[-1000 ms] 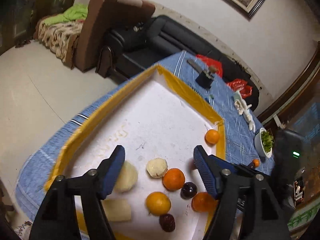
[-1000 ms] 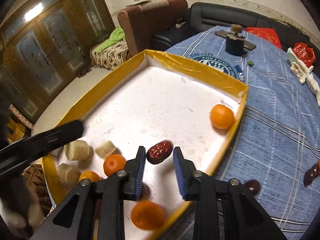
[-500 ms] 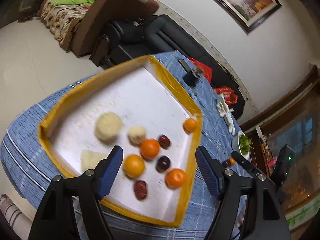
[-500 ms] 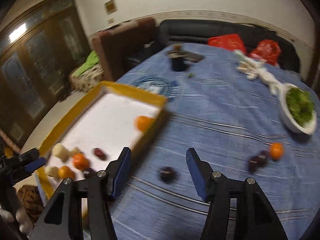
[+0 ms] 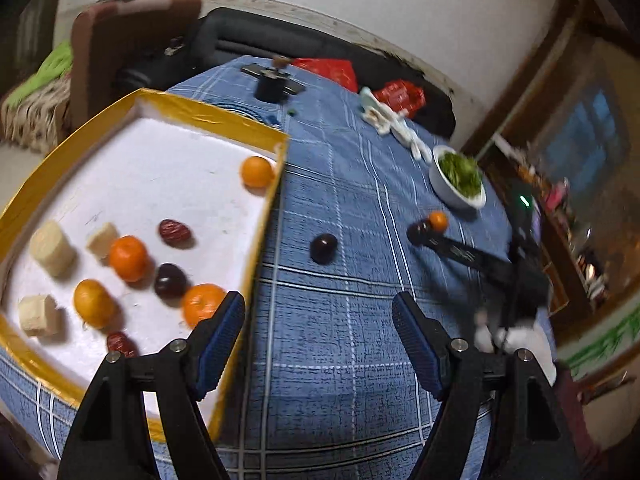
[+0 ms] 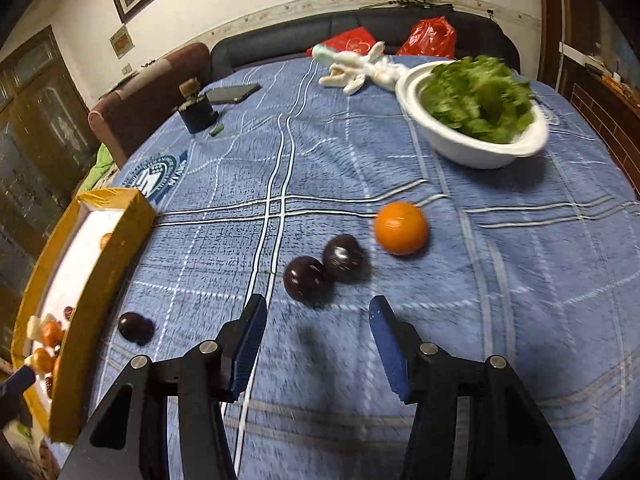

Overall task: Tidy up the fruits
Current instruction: 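Move both tools back from the tray toward the dark plums, then grasp a dark plum with each tool and release both into the tray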

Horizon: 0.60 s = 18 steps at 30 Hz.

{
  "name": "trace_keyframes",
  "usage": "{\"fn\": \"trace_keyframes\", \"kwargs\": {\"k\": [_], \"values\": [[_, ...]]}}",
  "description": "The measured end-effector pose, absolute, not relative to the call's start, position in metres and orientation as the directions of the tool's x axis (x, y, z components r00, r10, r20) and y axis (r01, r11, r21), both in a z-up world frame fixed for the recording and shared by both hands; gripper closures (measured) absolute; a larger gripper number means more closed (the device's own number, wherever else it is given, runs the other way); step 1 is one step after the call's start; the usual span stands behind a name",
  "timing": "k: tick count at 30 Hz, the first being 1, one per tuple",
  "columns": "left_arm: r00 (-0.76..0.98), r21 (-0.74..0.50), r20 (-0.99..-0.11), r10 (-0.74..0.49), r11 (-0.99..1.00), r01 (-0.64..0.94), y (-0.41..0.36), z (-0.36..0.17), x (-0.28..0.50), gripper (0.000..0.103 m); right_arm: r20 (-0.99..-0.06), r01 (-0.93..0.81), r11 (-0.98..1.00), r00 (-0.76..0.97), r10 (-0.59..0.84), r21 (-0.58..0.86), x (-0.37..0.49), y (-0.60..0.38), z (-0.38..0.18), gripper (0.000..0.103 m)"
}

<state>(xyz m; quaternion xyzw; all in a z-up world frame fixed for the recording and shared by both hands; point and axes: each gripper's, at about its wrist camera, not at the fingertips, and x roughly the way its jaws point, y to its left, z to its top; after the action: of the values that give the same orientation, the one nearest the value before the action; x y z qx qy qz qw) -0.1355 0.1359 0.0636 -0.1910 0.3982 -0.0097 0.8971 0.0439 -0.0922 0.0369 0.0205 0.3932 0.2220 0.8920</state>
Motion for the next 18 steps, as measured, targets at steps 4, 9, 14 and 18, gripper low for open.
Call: {"fn": "trace_keyframes", "kwargs": {"k": [4, 9, 14, 18], "values": [[0.66, -0.304, -0.734, -0.163, 0.947, -0.104, 0.122, 0.058, -0.121, 0.028, -0.682, -0.37, 0.909, 0.616, 0.395, 0.192, 0.056, -0.078, 0.029, 0.045], [0.636, -0.247, -0.754, -0.162, 0.968, -0.047, 0.103, 0.052, -0.086, 0.028, -0.659, -0.382, 0.898, 0.622, 0.424, 0.217, 0.058, -0.088, 0.03, 0.063], [0.57, -0.187, -0.813, -0.118, 0.98, -0.064, 0.093, 0.034, -0.049, 0.069, -0.652, -0.417, 0.871, 0.59, 0.476, 0.259, 0.056, -0.093, 0.031, 0.076], [0.566, -0.127, -0.823, -0.051, 0.987, -0.097, 0.094, 0.024, -0.028, 0.069, -0.649, -0.435, 0.851, 0.563, 0.513, 0.295, 0.056, -0.097, 0.029, 0.076]]}}
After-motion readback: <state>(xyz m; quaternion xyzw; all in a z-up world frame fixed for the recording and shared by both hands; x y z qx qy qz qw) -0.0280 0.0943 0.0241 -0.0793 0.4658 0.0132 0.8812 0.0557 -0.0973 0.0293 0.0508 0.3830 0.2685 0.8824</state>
